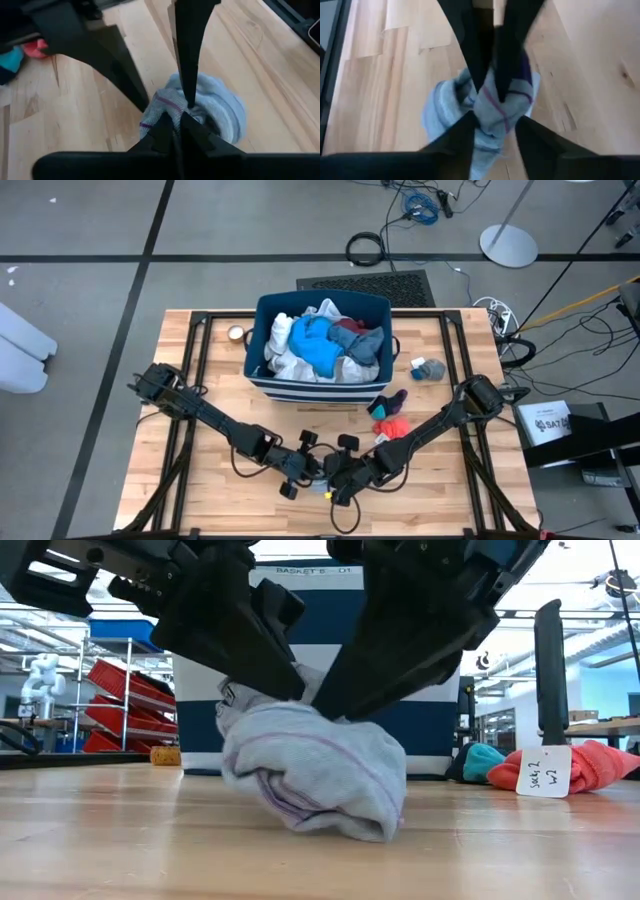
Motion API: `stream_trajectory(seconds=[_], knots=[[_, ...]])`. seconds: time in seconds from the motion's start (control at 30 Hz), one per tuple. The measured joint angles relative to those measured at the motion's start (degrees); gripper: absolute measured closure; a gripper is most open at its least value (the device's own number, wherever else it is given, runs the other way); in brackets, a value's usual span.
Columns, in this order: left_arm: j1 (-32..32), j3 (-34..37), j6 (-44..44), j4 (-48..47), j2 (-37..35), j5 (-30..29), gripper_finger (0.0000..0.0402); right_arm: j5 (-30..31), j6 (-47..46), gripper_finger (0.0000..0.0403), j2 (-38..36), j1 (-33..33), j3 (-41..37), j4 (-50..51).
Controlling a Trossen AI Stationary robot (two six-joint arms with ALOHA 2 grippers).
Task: Sort clothes
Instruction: Put the gray and purple socks into the white and blue laundry organizer
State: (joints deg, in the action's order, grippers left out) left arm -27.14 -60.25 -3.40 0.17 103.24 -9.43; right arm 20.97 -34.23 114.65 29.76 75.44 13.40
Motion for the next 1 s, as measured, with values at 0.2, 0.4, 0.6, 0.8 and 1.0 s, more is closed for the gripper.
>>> stream_trajectory(seconds=[0.2,0.4,0.6,0.8,1.0], knots=[[-0.12,0.00,-0.01,1.73,-0.15,-0.60,0.0310,-0.72,4.50,0.0389,0.01,-0.61,-0.02,-3.08],[-0.66,-0.07,3.07,-9.22,-2.47,-2.85,0.0253,-1.20,1.21,0.0398,-0.04,-0.95,-0.02,1.89],[-0.70,-0.04,10.18,-19.45,-10.53,-2.90,0.0239,-1.90,-0.90,0.0401,-0.69,-0.58,-0.02,6.17],[-0.61,-0.04,22.14,-17.59,-16.94,-10.48,0.0238,-0.69,0.55,0.0402,-5.99,-0.66,0.02,6.56],[-0.39,-0.04,20.79,-18.30,-20.92,-10.23,0.0237,5.91,5.50,0.0402,-15.42,-0.41,0.04,7.00]])
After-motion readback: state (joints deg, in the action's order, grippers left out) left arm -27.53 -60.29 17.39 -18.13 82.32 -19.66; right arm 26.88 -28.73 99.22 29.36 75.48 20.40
